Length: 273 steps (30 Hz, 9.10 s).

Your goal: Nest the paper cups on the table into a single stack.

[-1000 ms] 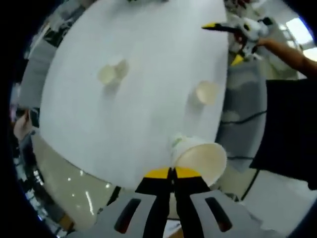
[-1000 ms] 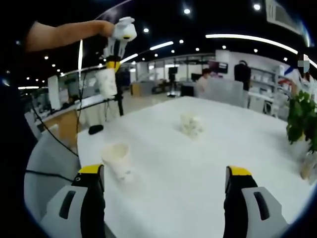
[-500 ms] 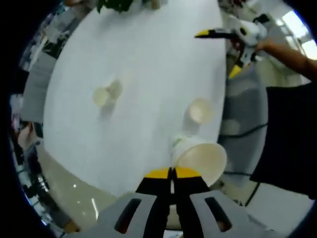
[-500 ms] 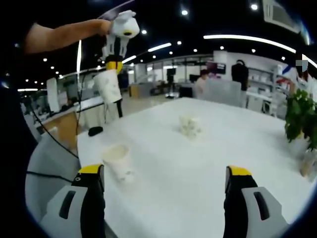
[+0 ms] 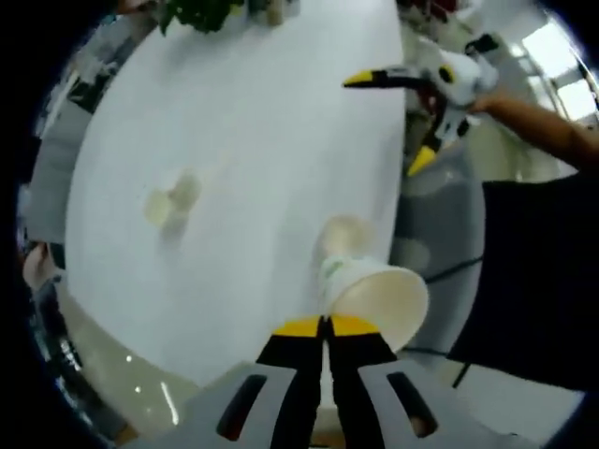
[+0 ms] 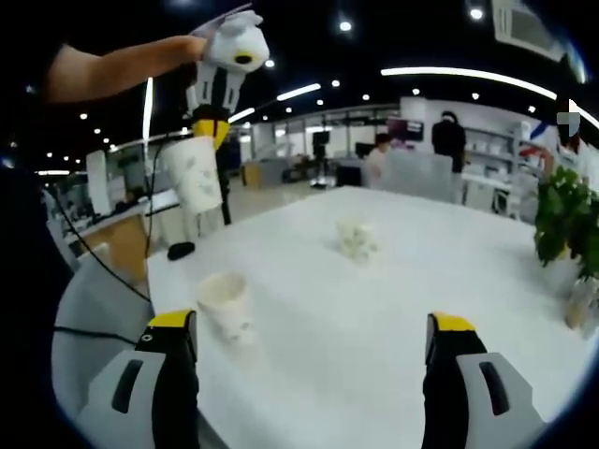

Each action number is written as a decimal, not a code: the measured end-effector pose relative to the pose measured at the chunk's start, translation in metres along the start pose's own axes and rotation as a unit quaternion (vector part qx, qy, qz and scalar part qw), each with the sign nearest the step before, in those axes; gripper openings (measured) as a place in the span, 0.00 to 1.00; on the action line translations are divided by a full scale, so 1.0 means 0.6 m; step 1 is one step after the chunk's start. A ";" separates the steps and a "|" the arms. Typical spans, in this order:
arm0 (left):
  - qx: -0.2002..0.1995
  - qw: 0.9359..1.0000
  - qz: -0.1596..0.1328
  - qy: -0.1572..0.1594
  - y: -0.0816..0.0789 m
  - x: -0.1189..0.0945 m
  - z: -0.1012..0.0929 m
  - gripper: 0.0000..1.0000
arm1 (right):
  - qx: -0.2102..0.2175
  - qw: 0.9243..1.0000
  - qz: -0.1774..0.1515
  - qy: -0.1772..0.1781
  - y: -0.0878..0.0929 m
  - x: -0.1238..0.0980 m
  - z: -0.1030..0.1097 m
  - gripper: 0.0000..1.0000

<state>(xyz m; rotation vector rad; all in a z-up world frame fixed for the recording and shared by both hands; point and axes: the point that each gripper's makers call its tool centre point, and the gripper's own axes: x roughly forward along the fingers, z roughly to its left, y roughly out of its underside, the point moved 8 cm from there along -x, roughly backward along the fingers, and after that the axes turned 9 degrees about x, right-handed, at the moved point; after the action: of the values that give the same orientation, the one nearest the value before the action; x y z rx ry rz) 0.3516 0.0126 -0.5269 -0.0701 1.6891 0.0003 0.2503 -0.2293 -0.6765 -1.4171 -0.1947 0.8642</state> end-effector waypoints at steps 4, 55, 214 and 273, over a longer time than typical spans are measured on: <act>0.002 1.000 0.006 0.005 -0.017 0.005 -0.006 0.00 | 0.001 1.000 0.001 -0.001 0.004 0.000 0.001 1.00; -0.012 0.999 0.030 0.022 -0.060 0.144 -0.014 0.00 | 0.018 1.000 -0.005 0.006 0.005 -0.010 -0.013 1.00; -0.229 0.763 -0.500 -0.339 0.299 0.232 -0.046 1.00 | -0.004 0.998 -0.055 0.022 -0.051 0.154 -0.121 1.00; -0.300 0.730 -0.515 -0.335 0.315 0.279 -0.038 1.00 | 0.005 1.000 -0.008 -0.013 -0.068 0.539 -0.243 0.73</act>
<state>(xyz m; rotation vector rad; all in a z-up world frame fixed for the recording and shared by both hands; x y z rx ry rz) 0.3003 0.1927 -0.6977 -1.3382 0.6772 -0.2359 0.5775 -0.1379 -0.7864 -1.3934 -0.2205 0.8691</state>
